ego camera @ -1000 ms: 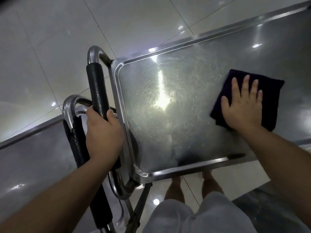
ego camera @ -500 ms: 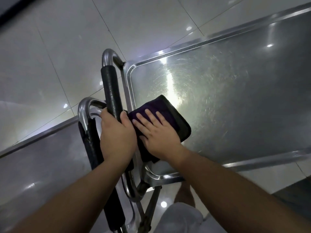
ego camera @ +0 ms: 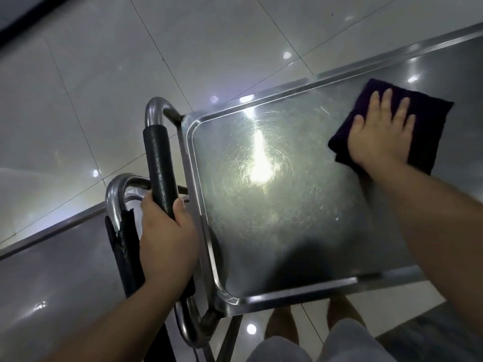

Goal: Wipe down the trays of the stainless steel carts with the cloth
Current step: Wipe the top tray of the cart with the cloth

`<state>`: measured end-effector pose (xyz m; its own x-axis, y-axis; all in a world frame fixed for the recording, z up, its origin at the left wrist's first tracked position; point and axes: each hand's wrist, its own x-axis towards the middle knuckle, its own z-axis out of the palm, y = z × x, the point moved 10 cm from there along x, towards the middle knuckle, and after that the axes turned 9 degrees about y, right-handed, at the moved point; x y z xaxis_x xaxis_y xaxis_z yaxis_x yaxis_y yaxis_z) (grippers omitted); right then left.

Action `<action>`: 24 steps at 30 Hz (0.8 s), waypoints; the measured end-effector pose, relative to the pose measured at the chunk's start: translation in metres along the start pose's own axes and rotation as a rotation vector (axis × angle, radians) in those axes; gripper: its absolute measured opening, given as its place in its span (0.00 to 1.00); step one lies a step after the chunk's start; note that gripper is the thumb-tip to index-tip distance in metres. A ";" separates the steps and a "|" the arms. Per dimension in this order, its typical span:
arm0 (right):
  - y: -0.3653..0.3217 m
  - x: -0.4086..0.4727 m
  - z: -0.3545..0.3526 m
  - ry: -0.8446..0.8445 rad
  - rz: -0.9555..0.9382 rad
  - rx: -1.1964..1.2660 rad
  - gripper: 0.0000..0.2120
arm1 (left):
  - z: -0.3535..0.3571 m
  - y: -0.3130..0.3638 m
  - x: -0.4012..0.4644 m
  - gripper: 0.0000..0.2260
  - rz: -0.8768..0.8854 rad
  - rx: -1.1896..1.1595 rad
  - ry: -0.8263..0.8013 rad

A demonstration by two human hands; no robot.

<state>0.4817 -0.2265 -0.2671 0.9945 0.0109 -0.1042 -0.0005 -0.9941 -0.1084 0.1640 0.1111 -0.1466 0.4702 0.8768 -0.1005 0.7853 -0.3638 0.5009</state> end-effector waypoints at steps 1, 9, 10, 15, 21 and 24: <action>-0.021 -0.009 0.001 -0.002 -0.024 0.003 0.31 | 0.000 -0.001 0.000 0.20 -0.007 0.000 0.000; -0.288 -0.200 0.049 -0.226 -0.836 0.063 0.30 | -0.001 -0.003 0.000 0.18 -0.025 -0.013 0.001; -0.299 -0.213 0.053 -0.247 -0.908 0.075 0.30 | -0.001 -0.002 0.000 0.19 -0.022 -0.017 0.003; -0.297 -0.173 0.053 -0.193 -0.956 0.071 0.29 | -0.001 -0.002 0.002 0.22 -0.032 -0.020 -0.011; -0.228 0.001 0.022 -0.015 -0.530 0.010 0.30 | 0.001 -0.004 0.002 0.21 -0.055 -0.031 -0.012; -0.175 0.042 0.014 0.013 -0.265 -0.036 0.31 | 0.001 -0.006 0.003 0.18 -0.050 -0.025 -0.009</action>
<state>0.5220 -0.0510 -0.2663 0.9607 0.2702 -0.0636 0.2637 -0.9599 -0.0952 0.1614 0.1155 -0.1505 0.4343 0.8908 -0.1341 0.7978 -0.3112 0.5164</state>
